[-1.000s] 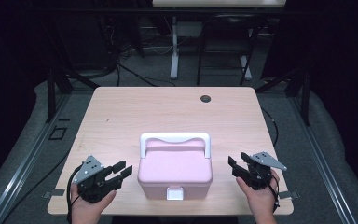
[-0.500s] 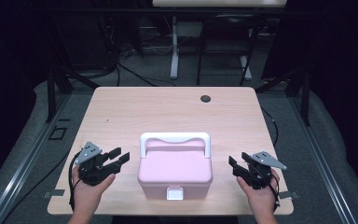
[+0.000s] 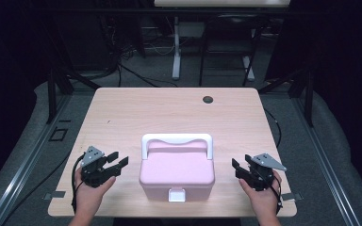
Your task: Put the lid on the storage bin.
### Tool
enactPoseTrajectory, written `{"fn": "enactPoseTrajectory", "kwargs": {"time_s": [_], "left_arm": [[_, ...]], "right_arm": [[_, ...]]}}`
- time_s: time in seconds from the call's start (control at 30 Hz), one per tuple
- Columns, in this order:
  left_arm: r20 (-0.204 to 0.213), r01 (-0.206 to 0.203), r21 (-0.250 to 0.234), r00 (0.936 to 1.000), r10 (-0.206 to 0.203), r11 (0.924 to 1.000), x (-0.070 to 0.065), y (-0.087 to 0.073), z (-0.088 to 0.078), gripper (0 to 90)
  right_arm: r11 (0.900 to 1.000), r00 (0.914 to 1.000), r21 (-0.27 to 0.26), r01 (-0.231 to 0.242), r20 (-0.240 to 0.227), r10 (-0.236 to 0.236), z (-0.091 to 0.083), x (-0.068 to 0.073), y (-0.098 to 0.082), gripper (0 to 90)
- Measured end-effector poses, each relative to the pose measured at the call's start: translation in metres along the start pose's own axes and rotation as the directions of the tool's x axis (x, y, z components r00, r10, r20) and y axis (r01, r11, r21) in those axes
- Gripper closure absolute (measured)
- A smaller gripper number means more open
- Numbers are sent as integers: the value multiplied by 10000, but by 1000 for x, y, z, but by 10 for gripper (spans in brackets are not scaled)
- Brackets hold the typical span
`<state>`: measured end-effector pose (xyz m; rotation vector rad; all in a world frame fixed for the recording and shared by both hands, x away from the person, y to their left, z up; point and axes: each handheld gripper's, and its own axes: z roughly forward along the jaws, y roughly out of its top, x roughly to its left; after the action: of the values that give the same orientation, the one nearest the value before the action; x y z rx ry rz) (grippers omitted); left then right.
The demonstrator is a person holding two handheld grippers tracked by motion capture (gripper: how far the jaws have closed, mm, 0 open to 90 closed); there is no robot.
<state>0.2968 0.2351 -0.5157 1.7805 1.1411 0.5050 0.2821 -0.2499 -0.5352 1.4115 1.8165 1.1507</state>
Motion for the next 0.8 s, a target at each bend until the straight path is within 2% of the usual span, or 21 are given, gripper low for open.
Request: {"fn": "enactPoseTrajectory", "kwargs": {"time_s": [0.3, 0.33, 0.5, 0.6, 0.63, 0.8], "left_arm": [[-220, 158, 283, 9996, -152, 9995, 10, -11, 2, 489], [-235, 188, 195, 9996, -184, 9996, 10, -12, 3, 489], [-241, 161, 405, 9996, -151, 9991, 16, -17, 3, 486], [-283, 278, 275, 9992, -271, 9992, 18, -19, 5, 483], [-269, 267, 420, 9993, -256, 9988, 19, -19, 5, 480], [-387, 354, 470, 9987, -336, 9983, 23, -22, 6, 462]], "right_arm": [[9999, 10000, 121, 94, 29, -94, 4, -1, -5, 442], [9999, 10000, 95, 75, 8, -75, 4, -1, -6, 443], [9988, 9992, -345, 339, 211, -332, 1, -1, -7, 463], [9997, 9996, -151, 210, 178, -207, 4, -3, -9, 463], [9998, 9997, -36, 188, 141, -187, 5, -4, -10, 463], [9999, 10000, 160, 66, -27, -66, 7, -5, -12, 463]]}}
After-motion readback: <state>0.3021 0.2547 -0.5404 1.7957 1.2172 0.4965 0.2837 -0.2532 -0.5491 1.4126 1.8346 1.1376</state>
